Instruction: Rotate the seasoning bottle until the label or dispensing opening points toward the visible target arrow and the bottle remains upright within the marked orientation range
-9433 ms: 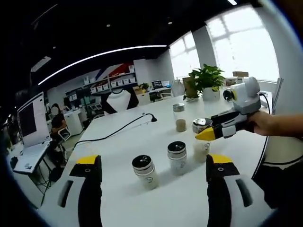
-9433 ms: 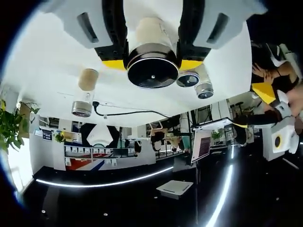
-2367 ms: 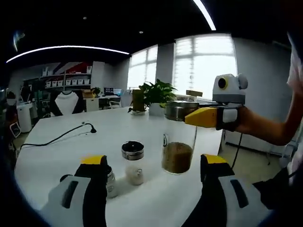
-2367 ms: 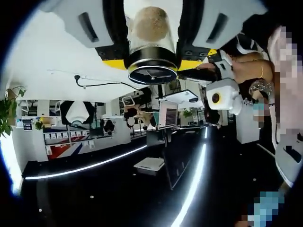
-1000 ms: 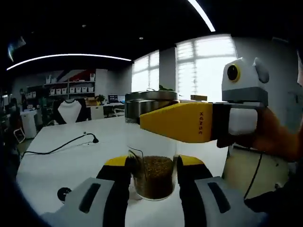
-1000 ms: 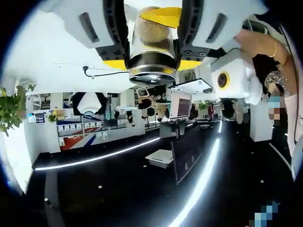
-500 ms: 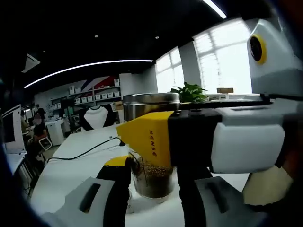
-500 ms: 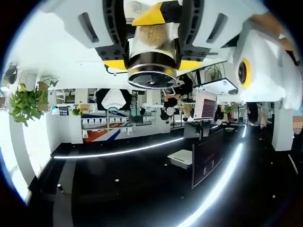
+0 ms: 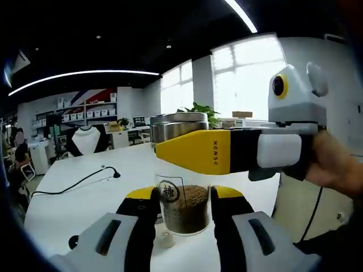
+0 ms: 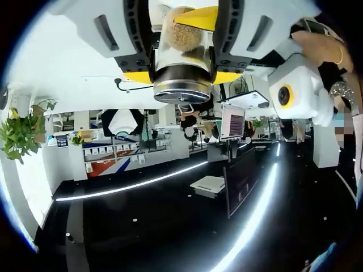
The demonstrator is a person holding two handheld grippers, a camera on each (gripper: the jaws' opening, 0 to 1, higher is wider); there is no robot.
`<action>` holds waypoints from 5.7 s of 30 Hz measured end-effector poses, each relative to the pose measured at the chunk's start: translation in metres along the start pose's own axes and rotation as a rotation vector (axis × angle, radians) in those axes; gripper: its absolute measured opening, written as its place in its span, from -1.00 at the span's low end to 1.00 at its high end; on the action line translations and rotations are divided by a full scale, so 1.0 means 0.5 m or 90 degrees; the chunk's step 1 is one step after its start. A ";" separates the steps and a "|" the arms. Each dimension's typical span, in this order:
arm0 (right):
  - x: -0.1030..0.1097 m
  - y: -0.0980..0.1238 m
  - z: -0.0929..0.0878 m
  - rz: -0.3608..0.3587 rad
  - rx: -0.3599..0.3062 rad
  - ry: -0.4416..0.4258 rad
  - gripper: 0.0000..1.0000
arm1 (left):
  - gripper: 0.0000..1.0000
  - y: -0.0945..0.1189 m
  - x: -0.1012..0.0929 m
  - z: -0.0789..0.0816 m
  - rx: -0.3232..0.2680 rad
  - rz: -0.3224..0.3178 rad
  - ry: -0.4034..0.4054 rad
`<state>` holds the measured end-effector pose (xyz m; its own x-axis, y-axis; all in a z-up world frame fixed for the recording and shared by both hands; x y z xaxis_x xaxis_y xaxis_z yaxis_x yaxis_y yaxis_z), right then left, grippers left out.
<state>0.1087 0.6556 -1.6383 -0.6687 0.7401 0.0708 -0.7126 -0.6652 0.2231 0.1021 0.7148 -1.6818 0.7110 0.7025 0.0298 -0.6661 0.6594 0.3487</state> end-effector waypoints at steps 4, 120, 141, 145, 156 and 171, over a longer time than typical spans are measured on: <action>0.001 0.003 0.004 0.000 0.018 0.039 -0.29 | -0.18 -0.007 -0.001 0.007 -0.012 -0.036 0.004; -0.196 -0.051 -0.197 -0.037 0.190 -0.012 -0.25 | 0.72 0.221 0.196 -0.096 0.088 0.258 0.019; -0.208 -0.057 -0.199 -0.015 0.219 -0.005 -0.28 | 0.68 0.209 0.203 -0.095 0.094 0.262 0.019; -0.208 -0.057 -0.200 -0.022 0.224 0.004 -0.28 | 0.68 0.208 0.199 -0.102 0.098 0.259 0.022; -0.208 -0.060 -0.201 -0.027 0.245 0.038 -0.28 | 0.68 0.213 0.199 -0.108 0.099 0.259 0.030; -0.207 -0.051 -0.194 0.067 0.294 0.122 -0.29 | 0.68 0.222 0.199 -0.114 0.107 0.259 0.032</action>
<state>0.1755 0.5862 -1.7454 -0.7901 0.6105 -0.0542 -0.4996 -0.5903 0.6341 0.0863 0.8732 -1.6934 0.3838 0.9108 0.1523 -0.8405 0.2763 0.4661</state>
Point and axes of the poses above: the point that each gripper's makers call its tool centre point, and the gripper's own axes: y roughly backward along the fingers, x roughly to its left, z roughly out of its top, the point moved 5 cm from there along y, roughly backward along the fingers, and after that the axes turned 13 degrees about x, right-handed, at the moved point
